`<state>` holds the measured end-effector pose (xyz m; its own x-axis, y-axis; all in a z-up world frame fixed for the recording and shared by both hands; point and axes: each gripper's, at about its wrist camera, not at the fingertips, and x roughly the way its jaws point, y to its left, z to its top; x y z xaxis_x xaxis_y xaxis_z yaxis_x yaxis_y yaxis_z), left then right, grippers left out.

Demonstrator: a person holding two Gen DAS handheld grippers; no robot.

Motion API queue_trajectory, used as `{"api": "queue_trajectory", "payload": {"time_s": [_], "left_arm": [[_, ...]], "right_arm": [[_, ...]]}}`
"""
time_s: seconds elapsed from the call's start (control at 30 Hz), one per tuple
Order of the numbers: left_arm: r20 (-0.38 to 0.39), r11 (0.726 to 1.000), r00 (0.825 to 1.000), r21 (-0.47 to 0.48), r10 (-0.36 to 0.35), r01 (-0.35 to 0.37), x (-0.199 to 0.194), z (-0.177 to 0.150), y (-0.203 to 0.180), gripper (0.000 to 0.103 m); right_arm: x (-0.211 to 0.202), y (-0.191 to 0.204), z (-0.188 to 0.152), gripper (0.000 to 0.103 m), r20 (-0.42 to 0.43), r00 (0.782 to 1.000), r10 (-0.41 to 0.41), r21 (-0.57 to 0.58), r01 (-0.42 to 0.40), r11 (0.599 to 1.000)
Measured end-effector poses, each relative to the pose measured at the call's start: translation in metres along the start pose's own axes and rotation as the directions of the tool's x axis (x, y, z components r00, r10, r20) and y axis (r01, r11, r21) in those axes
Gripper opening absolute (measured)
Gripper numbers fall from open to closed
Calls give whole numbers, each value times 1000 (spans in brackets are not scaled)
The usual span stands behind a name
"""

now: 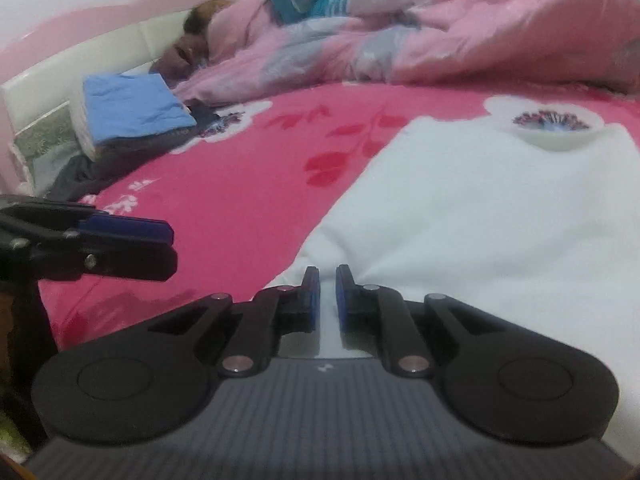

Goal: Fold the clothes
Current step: 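Move the open right gripper over the sweatshirt collar area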

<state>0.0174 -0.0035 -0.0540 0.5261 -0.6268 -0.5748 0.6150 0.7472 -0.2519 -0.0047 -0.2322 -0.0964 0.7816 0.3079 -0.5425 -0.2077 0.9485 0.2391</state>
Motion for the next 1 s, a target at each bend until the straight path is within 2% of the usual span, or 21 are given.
{"api": "queue_trajectory", "payload": {"time_s": [0.07,0.2,0.23,0.3,0.37,0.43,0.53,0.67,0.73,0.8,0.87,1.0], "left_arm": [[7,1000,1000,7,-22,22,8,7,-4,46],[24,996,997,59,-75,73,29,22,-23,45],[25,993,996,78,-89,87,35,25,-29,45],[9,988,994,110,-105,104,50,24,-39,45],[-13,985,994,135,-106,106,65,21,-45,45],[-37,985,996,150,-82,86,76,13,-46,40],[-57,982,997,174,-58,67,80,11,-49,40],[-1,972,999,231,-43,42,67,19,-56,41],[-7,969,999,244,-43,43,74,19,-58,46],[-38,968,999,246,-29,37,86,17,-58,46],[-39,970,999,243,-23,32,93,11,-55,47],[-27,972,998,226,-51,56,89,7,-49,49]], "right_arm": [[-19,-3,9,8,15,1000,-7,39,6,999],[-58,-20,13,9,99,983,-155,64,149,987],[-64,-29,11,9,103,977,-185,87,176,980],[-58,-47,-1,9,51,970,-238,118,231,966],[-48,-55,-14,8,34,969,-245,94,241,966],[-42,-56,-18,8,14,968,-249,52,248,967],[-55,-55,3,8,-16,967,-255,44,256,966],[-70,-63,26,8,30,953,-302,16,302,953],[-53,-79,22,8,-40,939,-342,3,342,940],[-41,-99,10,8,-75,948,-311,23,313,949],[-45,-101,24,8,-130,942,-310,35,317,948],[-52,-85,65,12,-111,943,-313,-5,314,949]]}}
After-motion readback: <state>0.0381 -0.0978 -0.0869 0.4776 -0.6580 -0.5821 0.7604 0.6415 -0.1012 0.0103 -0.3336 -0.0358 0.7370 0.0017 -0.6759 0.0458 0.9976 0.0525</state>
